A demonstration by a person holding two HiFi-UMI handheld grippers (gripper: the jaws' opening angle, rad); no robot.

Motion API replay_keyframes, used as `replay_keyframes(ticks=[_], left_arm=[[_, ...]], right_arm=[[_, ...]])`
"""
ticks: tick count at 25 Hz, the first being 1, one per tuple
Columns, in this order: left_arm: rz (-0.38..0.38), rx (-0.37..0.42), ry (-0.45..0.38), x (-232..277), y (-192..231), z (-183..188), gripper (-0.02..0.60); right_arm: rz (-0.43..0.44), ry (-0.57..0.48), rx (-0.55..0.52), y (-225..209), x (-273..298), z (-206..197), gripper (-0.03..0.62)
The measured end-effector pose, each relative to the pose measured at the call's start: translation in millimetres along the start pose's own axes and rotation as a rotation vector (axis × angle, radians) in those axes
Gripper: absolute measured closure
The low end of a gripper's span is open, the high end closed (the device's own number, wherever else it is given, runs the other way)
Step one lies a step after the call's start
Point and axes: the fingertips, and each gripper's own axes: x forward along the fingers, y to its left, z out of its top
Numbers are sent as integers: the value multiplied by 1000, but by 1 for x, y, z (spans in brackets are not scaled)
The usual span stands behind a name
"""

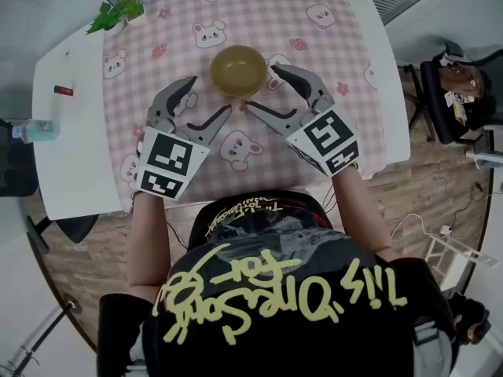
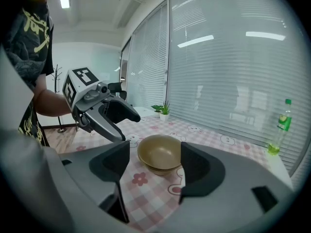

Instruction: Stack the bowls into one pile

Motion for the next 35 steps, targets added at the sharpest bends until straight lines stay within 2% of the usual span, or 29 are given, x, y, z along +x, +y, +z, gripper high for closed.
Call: replay_keyframes(ticks=[7,12,17,24,29,31,35], left_arm=[[13,4,-65,-11,3,17,259],[-6,-55,-137,-17,3,32,262],[-7,-19,-182,-25,-1,51,264],[-15,-32,-276,-39,-3,79,269],[-18,-30,-307,-43,-7,89,304],[-22,-26,-312,-44,-8,90,316],[-5,-35,-320,-47,-6,94,359]], right_arm=[[15,-145,47,-3,-15,35,261],[5,-180,31,-7,-23,49,261],[16,-249,40,-7,-35,66,261],[11,-309,10,-9,-52,84,263],[32,-345,22,-9,-59,92,266],[35,-353,20,-9,-61,94,326],[41,-363,10,-9,-65,97,361]])
